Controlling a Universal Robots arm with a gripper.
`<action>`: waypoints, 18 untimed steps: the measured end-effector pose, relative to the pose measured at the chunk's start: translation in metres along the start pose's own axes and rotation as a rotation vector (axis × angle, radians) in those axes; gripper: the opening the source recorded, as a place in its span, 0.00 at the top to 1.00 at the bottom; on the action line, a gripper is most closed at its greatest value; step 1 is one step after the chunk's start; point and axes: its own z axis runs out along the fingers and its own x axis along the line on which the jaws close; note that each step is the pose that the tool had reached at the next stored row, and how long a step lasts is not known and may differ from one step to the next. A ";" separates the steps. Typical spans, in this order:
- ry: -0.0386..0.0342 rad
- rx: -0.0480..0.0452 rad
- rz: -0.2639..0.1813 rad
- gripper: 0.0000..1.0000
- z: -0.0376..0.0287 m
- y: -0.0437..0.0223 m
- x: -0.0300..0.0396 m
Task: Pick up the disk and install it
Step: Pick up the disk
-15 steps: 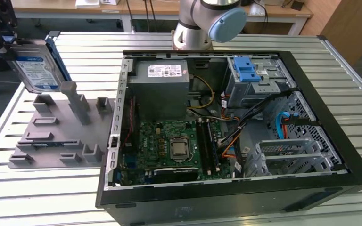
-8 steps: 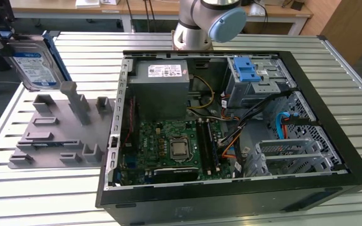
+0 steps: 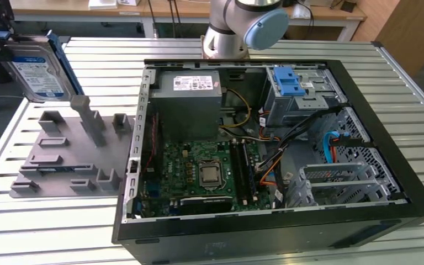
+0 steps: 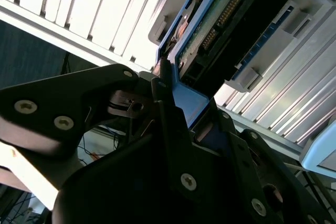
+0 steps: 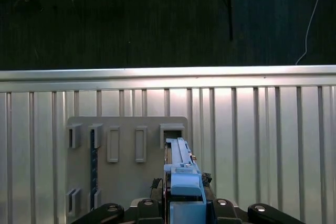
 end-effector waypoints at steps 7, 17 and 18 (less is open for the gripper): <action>0.0000 -0.0001 0.000 0.64 -0.0085 0.0001 -0.0007; -0.0001 0.0001 0.000 0.64 -0.0204 0.0002 -0.0019; 0.0000 0.0001 0.000 0.64 -0.0217 0.0002 -0.0020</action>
